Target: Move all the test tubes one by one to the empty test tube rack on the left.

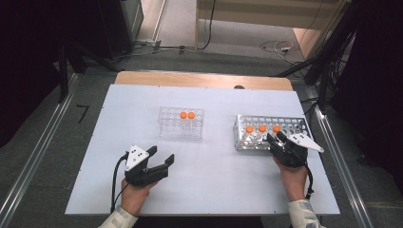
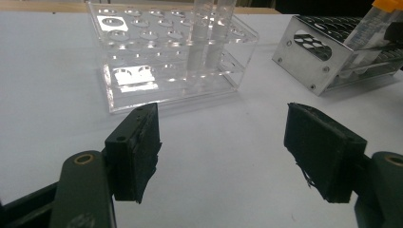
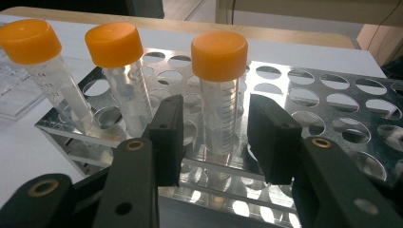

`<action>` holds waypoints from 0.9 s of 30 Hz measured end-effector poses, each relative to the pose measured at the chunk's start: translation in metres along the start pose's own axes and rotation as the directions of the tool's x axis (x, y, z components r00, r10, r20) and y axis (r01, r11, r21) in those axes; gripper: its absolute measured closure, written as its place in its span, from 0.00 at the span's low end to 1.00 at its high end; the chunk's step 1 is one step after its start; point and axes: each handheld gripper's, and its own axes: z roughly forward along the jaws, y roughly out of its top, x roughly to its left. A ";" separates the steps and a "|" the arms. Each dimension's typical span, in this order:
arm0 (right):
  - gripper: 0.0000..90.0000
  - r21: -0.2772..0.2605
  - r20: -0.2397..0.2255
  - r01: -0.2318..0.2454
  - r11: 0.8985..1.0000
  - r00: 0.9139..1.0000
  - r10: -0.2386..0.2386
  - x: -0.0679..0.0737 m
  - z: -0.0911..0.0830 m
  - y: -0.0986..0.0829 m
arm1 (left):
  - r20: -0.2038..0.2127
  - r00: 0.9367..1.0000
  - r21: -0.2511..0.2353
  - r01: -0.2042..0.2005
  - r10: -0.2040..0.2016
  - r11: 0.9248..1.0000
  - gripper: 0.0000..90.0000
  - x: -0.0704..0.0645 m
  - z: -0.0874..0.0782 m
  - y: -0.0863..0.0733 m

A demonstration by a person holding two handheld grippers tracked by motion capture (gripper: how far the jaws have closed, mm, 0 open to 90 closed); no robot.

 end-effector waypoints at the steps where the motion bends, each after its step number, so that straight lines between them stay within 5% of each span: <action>1: 0.63 0.000 0.001 -0.003 1.000 1.000 0.003 0.000 0.000 0.000 | 0.000 1.000 -0.001 0.001 -0.001 1.000 0.31 0.000 0.000 0.000; 27: 0.79 -0.002 0.014 0.011 1.000 1.000 -0.011 -0.001 0.006 0.001 | 0.013 1.000 0.012 -0.013 0.013 1.000 0.31 -0.003 0.002 -0.001</action>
